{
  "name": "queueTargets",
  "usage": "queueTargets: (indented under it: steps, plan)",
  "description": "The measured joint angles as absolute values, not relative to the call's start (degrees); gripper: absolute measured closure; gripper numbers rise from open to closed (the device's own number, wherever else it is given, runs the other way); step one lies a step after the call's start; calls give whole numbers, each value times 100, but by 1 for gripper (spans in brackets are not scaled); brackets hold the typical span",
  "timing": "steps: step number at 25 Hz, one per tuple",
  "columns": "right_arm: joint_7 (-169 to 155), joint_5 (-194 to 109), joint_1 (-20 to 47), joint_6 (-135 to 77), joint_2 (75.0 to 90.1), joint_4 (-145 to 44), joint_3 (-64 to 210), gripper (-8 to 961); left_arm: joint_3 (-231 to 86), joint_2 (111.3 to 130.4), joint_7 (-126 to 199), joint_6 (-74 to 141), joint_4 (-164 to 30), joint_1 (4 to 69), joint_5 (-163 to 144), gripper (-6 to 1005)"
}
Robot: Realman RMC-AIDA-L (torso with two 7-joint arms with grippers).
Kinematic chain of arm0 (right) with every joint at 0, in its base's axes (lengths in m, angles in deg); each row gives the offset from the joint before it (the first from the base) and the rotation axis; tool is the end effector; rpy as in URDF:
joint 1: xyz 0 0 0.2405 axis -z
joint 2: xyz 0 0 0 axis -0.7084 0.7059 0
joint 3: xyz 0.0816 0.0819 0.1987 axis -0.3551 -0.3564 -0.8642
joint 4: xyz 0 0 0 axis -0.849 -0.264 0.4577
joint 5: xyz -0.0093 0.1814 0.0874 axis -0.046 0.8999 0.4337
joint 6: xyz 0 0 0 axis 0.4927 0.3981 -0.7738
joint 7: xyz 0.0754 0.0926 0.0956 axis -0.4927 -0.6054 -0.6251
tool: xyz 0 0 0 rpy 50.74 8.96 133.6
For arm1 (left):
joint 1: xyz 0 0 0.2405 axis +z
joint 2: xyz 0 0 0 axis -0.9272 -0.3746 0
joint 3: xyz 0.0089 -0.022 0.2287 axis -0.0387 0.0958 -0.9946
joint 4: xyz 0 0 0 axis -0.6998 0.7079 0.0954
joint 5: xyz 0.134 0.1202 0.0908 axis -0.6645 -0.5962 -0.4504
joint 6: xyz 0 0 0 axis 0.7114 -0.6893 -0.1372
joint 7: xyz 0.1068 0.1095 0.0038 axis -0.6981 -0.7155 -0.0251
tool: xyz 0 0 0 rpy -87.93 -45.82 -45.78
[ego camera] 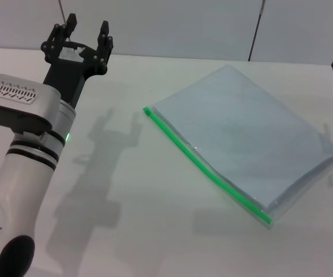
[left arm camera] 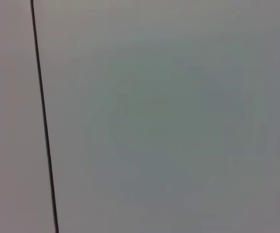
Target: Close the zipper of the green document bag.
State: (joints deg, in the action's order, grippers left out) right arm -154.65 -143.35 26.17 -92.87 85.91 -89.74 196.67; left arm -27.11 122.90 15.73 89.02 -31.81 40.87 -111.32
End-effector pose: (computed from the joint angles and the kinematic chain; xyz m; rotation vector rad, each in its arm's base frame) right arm 0.2359 0.3465 0.0004 -1.4975 0.4144 0.5851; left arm -0.2076 0.3558 -0.0128 -1.5681 -0.3113 -0.7322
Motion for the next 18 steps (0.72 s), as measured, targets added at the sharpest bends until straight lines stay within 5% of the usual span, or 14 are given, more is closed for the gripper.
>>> queueTargets:
  steps: [18]
  plan:
    - [-15880, -14308, 2282, -9255, 8599, -8550, 19919, 337, -2722, 12291, 2123, 8804, -3569, 3834, -11129, 395]
